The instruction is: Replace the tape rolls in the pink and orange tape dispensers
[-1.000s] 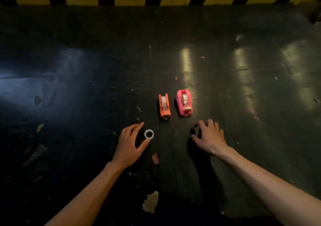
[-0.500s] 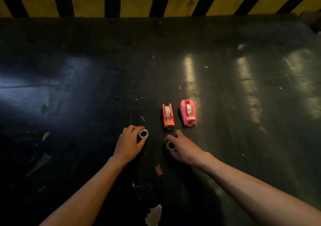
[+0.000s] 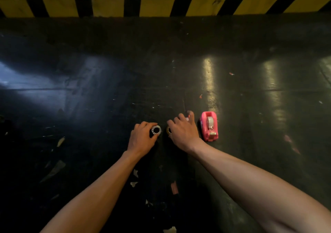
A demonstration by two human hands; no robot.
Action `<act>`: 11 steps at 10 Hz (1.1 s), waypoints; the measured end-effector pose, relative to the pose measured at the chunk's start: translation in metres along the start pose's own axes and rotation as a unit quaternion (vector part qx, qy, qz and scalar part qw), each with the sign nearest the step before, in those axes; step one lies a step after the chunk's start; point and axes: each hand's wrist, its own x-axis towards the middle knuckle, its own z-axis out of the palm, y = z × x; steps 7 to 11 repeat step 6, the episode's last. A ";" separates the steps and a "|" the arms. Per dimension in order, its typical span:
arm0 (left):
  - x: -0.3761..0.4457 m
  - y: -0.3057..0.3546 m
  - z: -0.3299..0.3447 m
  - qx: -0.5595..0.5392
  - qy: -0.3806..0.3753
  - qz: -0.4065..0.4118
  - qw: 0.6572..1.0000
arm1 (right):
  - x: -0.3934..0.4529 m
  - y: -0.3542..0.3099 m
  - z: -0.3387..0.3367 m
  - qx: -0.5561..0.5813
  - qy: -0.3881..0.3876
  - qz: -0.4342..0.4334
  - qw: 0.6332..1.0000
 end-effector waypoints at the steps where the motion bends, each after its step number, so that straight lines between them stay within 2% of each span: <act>1: -0.001 0.003 0.002 -0.004 -0.007 -0.002 1.000 | 0.000 -0.002 0.007 -0.019 -0.005 0.004 1.000; 3: -0.006 0.006 0.000 -0.018 -0.034 -0.017 0.999 | -0.001 -0.001 0.005 -0.010 0.003 0.001 1.000; 4: -0.013 0.010 -0.003 -0.064 -0.040 -0.057 0.996 | -0.011 -0.002 0.001 0.023 0.061 -0.014 0.998; 5: -0.024 0.015 -0.003 -0.093 0.000 -0.085 0.992 | -0.031 -0.001 -0.004 0.052 0.132 -0.022 0.990; 6: -0.048 0.020 0.005 -0.113 -0.003 -0.054 0.992 | -0.066 -0.004 0.001 0.090 0.125 -0.037 0.987; 11: -0.048 0.020 0.005 -0.113 -0.003 -0.054 0.992 | -0.066 -0.004 0.001 0.090 0.125 -0.037 0.987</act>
